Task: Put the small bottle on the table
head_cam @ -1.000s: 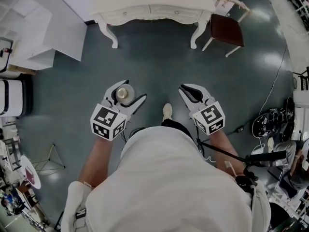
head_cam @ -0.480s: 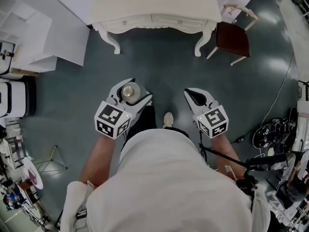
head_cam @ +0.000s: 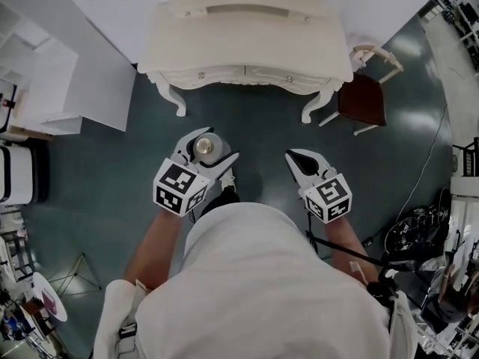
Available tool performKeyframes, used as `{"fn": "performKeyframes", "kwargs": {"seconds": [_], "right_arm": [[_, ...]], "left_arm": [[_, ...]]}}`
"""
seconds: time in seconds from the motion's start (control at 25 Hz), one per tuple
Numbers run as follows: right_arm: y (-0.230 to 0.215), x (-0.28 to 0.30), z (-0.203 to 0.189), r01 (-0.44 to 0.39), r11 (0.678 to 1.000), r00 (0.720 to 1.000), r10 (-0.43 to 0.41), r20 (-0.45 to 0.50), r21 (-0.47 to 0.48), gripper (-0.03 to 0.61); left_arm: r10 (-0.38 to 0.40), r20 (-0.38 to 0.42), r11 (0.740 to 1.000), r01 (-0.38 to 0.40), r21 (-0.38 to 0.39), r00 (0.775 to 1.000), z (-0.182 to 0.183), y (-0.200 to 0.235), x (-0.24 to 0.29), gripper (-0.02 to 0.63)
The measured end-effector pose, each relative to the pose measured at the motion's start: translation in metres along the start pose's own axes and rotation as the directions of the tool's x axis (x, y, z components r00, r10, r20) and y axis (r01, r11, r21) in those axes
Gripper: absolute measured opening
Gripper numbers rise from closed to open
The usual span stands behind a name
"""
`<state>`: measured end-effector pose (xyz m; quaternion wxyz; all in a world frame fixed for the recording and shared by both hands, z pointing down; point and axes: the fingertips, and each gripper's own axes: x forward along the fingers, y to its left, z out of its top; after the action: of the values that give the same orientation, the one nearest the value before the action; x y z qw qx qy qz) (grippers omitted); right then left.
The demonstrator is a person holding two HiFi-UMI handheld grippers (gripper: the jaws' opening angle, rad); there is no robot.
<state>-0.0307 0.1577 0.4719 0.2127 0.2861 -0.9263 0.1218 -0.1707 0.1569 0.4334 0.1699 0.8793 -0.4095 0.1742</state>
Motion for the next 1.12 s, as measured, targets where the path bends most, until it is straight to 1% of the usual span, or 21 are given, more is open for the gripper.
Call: {"fn": "performKeyframes", "kwargs": {"seconds": [0.24, 0.36, 0.44, 0.56, 0.68, 0.8, 0.96, 1.12], "right_arm": [[-0.021, 0.088, 0.057, 0.026, 1.0, 0.999, -0.026, -0.02, -0.007, 0.0], [-0.028, 0.12, 0.076, 0.041, 0.999, 0.999, -0.041, -0.029, -0.003, 0.0], [-0.034, 0.134, 0.083, 0.047, 0.999, 0.998, -0.047, -0.038, 0.001, 0.0], [-0.047, 0.142, 0.085, 0.06, 0.998, 0.997, -0.059, -0.054, 0.007, 0.0], [-0.068, 0.147, 0.09, 0.077, 0.997, 0.995, -0.076, -0.059, 0.014, 0.0], [-0.089, 0.14, 0.09, 0.081, 0.996, 0.996, -0.079, -0.049, 0.031, 0.0], [-0.152, 0.139, 0.085, 0.075, 0.996, 0.997, -0.074, -0.025, 0.044, 0.0], [-0.218, 0.151, 0.102, 0.058, 0.998, 0.998, -0.057, -0.006, 0.037, 0.0]], "left_arm": [[-0.031, -0.004, 0.998, 0.031, 0.055, 1.0, 0.034, 0.101, 0.017, 0.341], [-0.049, -0.011, 0.996, 0.05, 0.071, 0.999, 0.044, 0.143, 0.027, 0.341], [-0.058, -0.014, 0.996, 0.059, 0.07, 0.998, 0.048, 0.162, 0.036, 0.341], [-0.072, -0.013, 0.995, 0.073, 0.063, 0.997, 0.052, 0.177, 0.054, 0.341], [-0.083, -0.013, 0.994, 0.084, 0.07, 0.996, 0.065, 0.188, 0.076, 0.341], [-0.086, -0.023, 0.992, 0.088, 0.086, 0.996, 0.08, 0.184, 0.101, 0.341], [-0.076, -0.036, 0.992, 0.079, 0.101, 0.996, 0.105, 0.185, 0.167, 0.341], [-0.051, -0.045, 0.992, 0.056, 0.116, 0.998, 0.141, 0.204, 0.226, 0.341]]}}
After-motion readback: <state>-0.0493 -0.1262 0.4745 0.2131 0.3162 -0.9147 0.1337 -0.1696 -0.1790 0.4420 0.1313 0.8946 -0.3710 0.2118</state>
